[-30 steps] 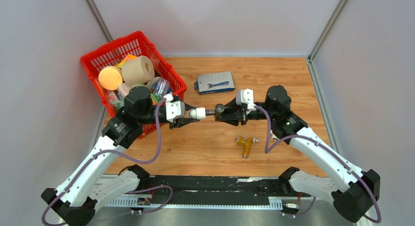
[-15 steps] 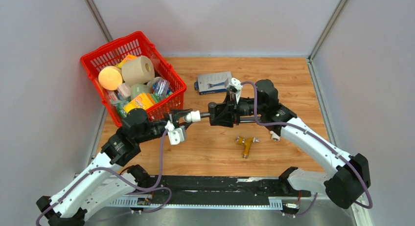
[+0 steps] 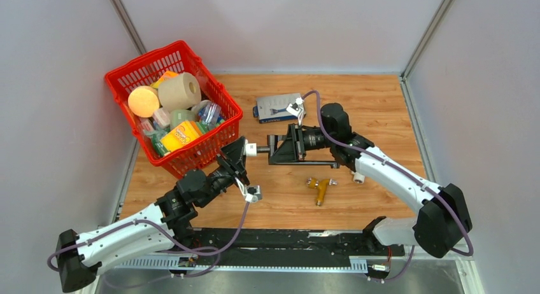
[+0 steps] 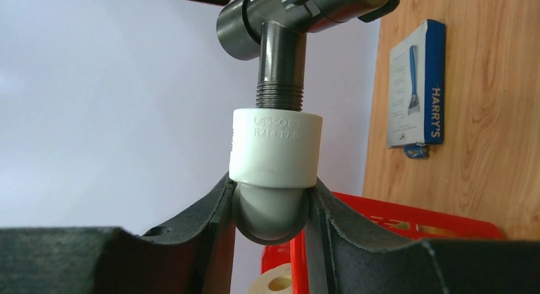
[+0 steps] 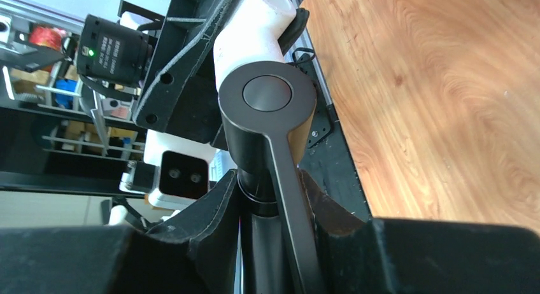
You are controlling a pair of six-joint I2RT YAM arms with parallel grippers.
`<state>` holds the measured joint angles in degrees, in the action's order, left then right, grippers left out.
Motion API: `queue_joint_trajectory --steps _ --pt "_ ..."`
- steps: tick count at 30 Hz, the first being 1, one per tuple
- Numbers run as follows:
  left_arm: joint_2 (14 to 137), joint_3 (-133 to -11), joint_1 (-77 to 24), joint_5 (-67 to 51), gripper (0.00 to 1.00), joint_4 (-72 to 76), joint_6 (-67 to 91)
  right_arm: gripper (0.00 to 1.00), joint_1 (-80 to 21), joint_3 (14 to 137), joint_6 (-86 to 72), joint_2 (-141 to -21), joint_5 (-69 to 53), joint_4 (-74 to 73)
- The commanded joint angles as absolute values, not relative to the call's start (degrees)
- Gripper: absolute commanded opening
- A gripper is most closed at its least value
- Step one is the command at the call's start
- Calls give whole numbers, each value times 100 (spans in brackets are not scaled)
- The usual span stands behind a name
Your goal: Install the water faucets
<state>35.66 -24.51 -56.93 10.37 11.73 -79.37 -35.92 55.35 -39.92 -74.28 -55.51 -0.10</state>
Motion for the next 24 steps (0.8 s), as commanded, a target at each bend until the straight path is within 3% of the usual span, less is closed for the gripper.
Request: queue_joint_trajectory --steps 1,5,8,13,15,19,24 --pt "3490 -2241 -5880 1723 0 1942 -8658 1 -3621 5563 -4948 -7295 -5353 686" --pt "3349 -2293 -5880 1679 0 1733 -8018 16 -3612 5581 -4966 -7216 -5142 668" --pt "3340 -2443 -5880 1853 0 1381 -7472 42 -3569 5634 -4834 -7111 -5063 650" --pt "3375 -2794 -5880 2135 0 915 -6514 61 -3226 5616 -4536 -6865 -5001 571" --pt "3410 -2970 -5880 2206 0 660 -6040 74 -3059 5616 -4317 -6716 -4975 545" --pt "3524 -3418 -5871 2049 0 -278 -4950 81 -2865 5712 -3220 -6347 -4668 247" --pt "3691 -3840 -5871 1741 0 -782 -3922 81 -2865 5705 -1401 -5679 -4079 -149"
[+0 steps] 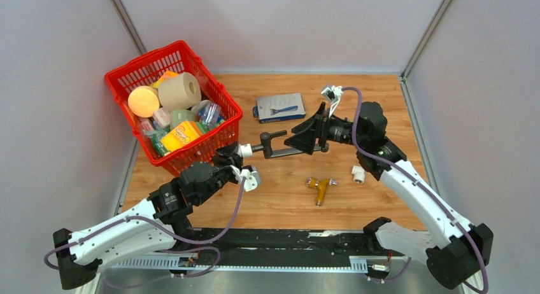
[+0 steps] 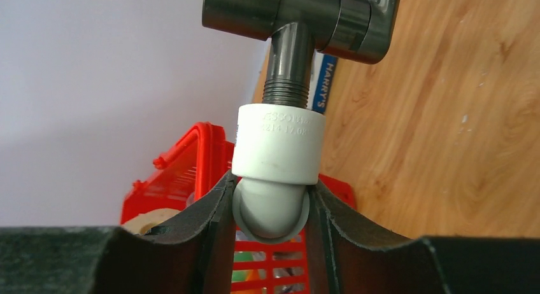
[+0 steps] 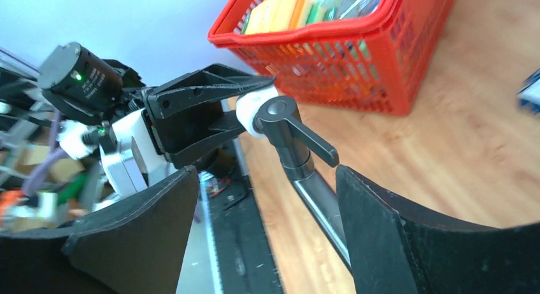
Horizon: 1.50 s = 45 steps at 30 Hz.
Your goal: Install the water faucets
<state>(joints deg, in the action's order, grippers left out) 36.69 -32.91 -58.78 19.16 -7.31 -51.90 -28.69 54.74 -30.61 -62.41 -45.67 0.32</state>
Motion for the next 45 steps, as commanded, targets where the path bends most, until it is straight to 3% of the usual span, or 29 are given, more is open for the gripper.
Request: queue_joint_trajectory --steps 1,7,16,22,29,36,45 --pt "3726 -3876 -5871 1679 0 -861 -3850 80 -2883 5643 -1119 -5512 -3956 -149" --pt "4043 -4245 -5862 1319 0 -1212 -3122 79 -3172 5029 902 -4651 -3657 -62" --pt "4719 -5167 -5424 344 0 -1959 -1802 83 -4559 4035 3733 -3630 -3113 132" --pt "4966 -5615 -5256 -191 0 -2275 -1267 83 -6044 3648 4876 -3726 -1305 289" --pt "5177 -6152 -5133 -791 0 -2760 -853 82 -7399 2980 6660 -4183 1043 1606" --pt "5203 -6231 -5098 -1063 0 -2733 -616 80 -7585 2654 7338 -4666 1986 2303" --pt "5186 -6293 -5089 -1380 0 -2655 -536 67 -7576 2716 7120 -5185 2470 2637"
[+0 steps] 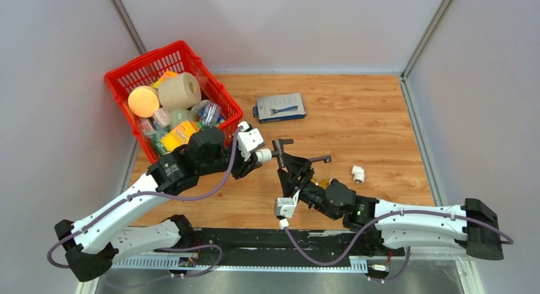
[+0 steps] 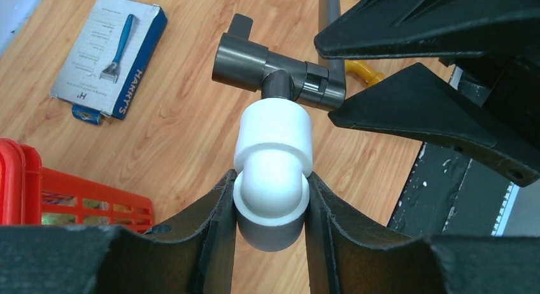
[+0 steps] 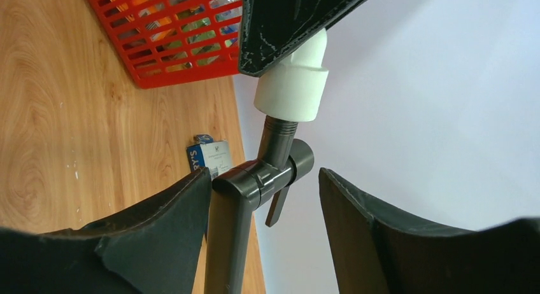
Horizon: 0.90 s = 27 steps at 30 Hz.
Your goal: Install the water faucets
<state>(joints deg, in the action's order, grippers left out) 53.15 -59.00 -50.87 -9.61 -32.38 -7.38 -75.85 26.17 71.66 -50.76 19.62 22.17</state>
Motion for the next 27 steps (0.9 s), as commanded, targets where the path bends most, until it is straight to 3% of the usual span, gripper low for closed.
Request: queue_joint_trajectory --steps 1,3,10,12,18,22,27 --pt "5168 -6302 -5098 -1397 0 -2628 -519 65 -7576 2751 6989 -5220 2470 2593" --pt "5151 -6284 -5098 -1485 0 -2575 -483 58 -7567 2812 6725 -5326 2444 2540" --pt "5142 -6424 -5080 -1529 0 -2522 -71 58 -7532 2725 6486 -5677 2522 3032" --pt "5107 -6468 -5054 -1494 0 -2549 -35 50 -7497 2768 6434 -5765 2601 3041" --pt "5036 -6443 -4949 -1555 0 -2733 -272 10 -7313 3207 5688 -5380 1971 2076" --pt "4975 -6346 -4817 -1863 0 -2821 -668 0 -7050 3682 5011 -5072 1188 1232" --pt "4931 -6267 -4764 -2381 0 -3146 -1955 0 -6453 4428 4326 -4948 -550 21"
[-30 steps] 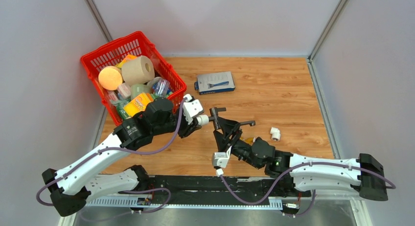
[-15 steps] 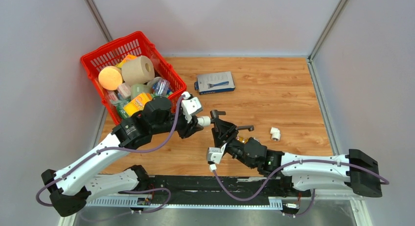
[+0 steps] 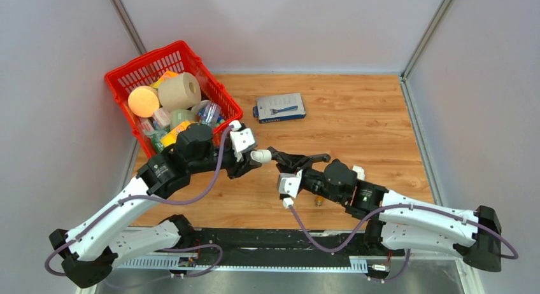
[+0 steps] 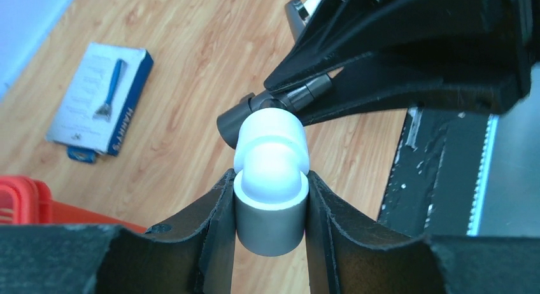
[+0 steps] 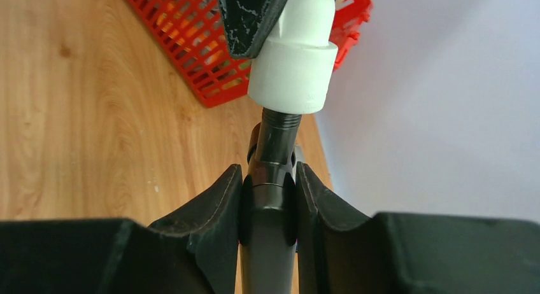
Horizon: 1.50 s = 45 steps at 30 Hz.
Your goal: Install the water faucets
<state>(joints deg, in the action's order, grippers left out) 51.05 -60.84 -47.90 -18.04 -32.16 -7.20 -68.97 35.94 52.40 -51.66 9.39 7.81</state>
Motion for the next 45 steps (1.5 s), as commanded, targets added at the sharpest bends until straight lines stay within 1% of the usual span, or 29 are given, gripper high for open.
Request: queue_joint_trajectory --steps 1,3,7,11,12,13,14,15,16,17,18,22,24,25,26,27,28,29,30,32,36,43,45 --pt "4878 -6223 -4764 -2573 0 -3260 -2212 0 -6242 4586 4202 -4974 -1041 -296" --pt "4738 -6056 -4764 -2776 0 -3305 -3256 0 -6004 4877 3983 -5036 -1850 -719" --pt "4369 -5669 -4755 -2602 0 -3077 -4190 0 -5705 5325 3859 -5264 -3039 -1396" --pt "4193 -5555 -4755 -2409 0 -2962 -4578 0 -5520 5581 3779 -5580 -3559 -1801" --pt "4158 -5485 -4764 -2365 4 -2918 -4570 0 -5520 5598 3771 -5633 -3507 -1819" --pt "4122 -5441 -4764 -2216 9 -2770 -4457 0 -5520 5599 3779 -5669 -3376 -1811" --pt "4052 -5353 -4764 -2119 33 -2682 -4360 0 -5511 5599 3779 -5686 -3201 -1811" --pt "4026 -5326 -4764 -1927 44 -2454 -4081 0 -5519 5616 3771 -5713 -2973 -1793" --pt "3947 -5257 -4764 -1803 61 -2356 -3913 0 -5511 5616 3736 -5730 -2675 -1758" --pt "3911 -5221 -4755 -1532 71 -2086 -3476 0 -5511 5634 3727 -5748 -2411 -1714" --pt "3815 -5142 -4755 -1425 75 -1822 -3280 0 -5511 5616 3683 -5748 -2078 -1644" --pt "3560 -4843 -4755 -591 75 -1030 -1664 0 -5528 5424 3656 -5652 -1179 -1127" --pt "3525 -4834 -4755 -240 75 -819 -429 0 -5537 5248 3691 -5581 -916 -793" --pt "3524 -4877 -4764 -124 76 -791 -117 0 -5572 5134 3726 -5546 -775 -608" --pt "3533 -4913 -4764 216 75 -782 625 0 -5651 5055 3770 -5520 -565 -450" --pt "3542 -4974 -4764 507 75 -782 1007 0 -5730 4949 3814 -5493 -328 -283" --pt "3542 -4983 -4764 1067 75 -852 1968 0 -5817 4835 3875 -5476 -116 -99" --pt "3568 -5018 -4764 1385 76 -922 2404 0 -5931 4756 3963 -5467 216 112" --pt "3603 -5027 -4764 1798 75 -1132 3261 0 -6028 4677 4060 -5449 429 271" --pt "3691 -5080 -4764 2091 76 -1352 4187 0 -6300 4544 4288 -5502 938 535" --pt "3946 -5089 -4755 2092 76 -1318 5226 0 -6705 4360 4692 -5660 1888 1115" --pt "4412 -5133 -4764 2127 76 -1854 6651 0 -7075 4219 5203 -5950 2584 1652" --pt "4412 -5054 -4764 2162 76 -1828 6758 0 -7136 4193 5247 -6038 2680 1722"
